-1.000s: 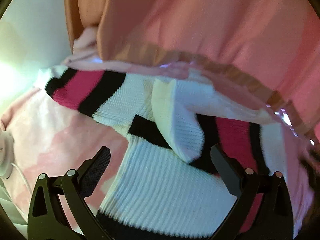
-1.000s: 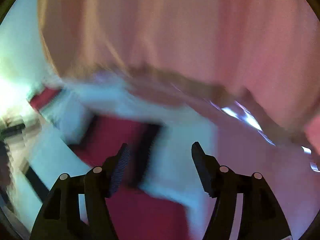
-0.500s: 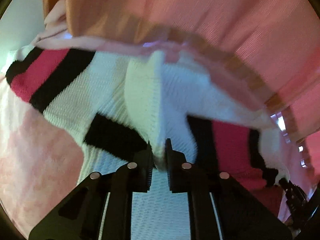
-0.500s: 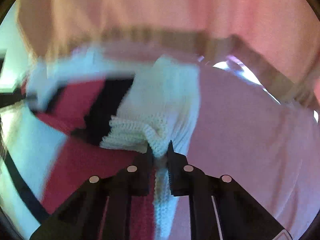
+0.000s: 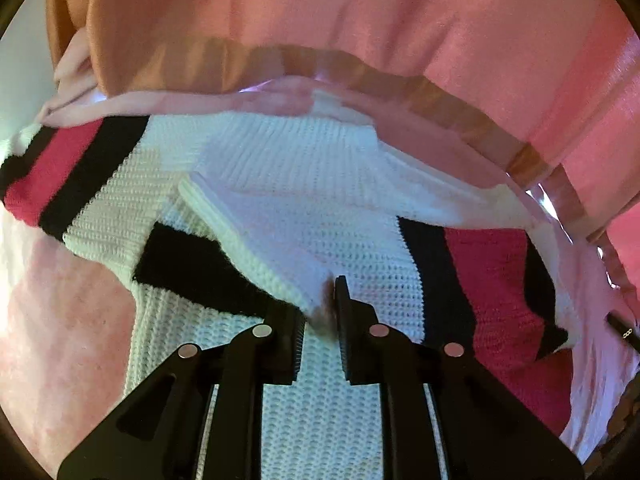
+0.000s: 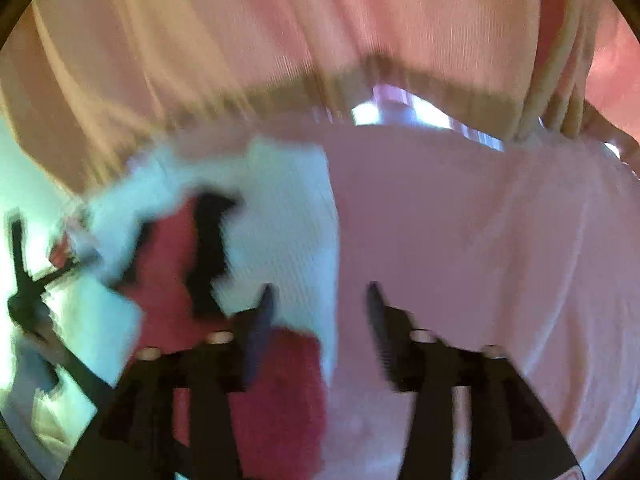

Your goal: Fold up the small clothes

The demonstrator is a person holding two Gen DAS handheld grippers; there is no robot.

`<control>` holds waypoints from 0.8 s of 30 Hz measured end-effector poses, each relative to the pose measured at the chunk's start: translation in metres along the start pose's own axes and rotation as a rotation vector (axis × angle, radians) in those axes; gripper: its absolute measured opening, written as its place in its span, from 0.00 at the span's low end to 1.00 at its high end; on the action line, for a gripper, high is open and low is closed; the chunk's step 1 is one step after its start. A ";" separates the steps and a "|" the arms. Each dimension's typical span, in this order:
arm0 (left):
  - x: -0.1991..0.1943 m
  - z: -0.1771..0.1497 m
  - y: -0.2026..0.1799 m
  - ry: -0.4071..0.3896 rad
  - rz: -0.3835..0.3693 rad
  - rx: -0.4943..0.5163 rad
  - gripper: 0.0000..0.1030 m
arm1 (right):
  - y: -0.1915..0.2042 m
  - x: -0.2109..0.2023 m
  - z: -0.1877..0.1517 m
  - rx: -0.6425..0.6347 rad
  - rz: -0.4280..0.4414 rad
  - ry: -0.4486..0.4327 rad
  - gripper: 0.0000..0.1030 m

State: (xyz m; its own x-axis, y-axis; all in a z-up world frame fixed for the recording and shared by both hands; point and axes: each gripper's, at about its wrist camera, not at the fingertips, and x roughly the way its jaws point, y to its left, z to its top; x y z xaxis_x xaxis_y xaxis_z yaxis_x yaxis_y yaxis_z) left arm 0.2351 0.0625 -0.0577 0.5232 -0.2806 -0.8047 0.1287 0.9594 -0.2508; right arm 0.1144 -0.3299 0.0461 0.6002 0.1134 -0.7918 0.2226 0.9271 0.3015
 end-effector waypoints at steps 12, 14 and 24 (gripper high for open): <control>0.019 0.010 0.007 -0.001 0.018 -0.076 0.24 | 0.013 0.128 0.045 0.065 0.012 0.106 0.07; 0.017 0.012 0.005 -0.016 0.032 -0.057 0.23 | -0.002 0.108 0.052 0.116 0.042 0.011 0.07; 0.025 0.013 0.003 -0.017 0.080 -0.039 0.25 | -0.017 0.081 0.033 0.128 0.011 0.053 0.14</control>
State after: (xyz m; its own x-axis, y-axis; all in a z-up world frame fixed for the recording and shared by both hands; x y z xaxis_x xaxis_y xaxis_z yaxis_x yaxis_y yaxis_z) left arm 0.2593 0.0588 -0.0720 0.5445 -0.2021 -0.8141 0.0531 0.9769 -0.2070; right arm 0.1847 -0.3488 -0.0056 0.5623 0.1448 -0.8142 0.3145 0.8731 0.3725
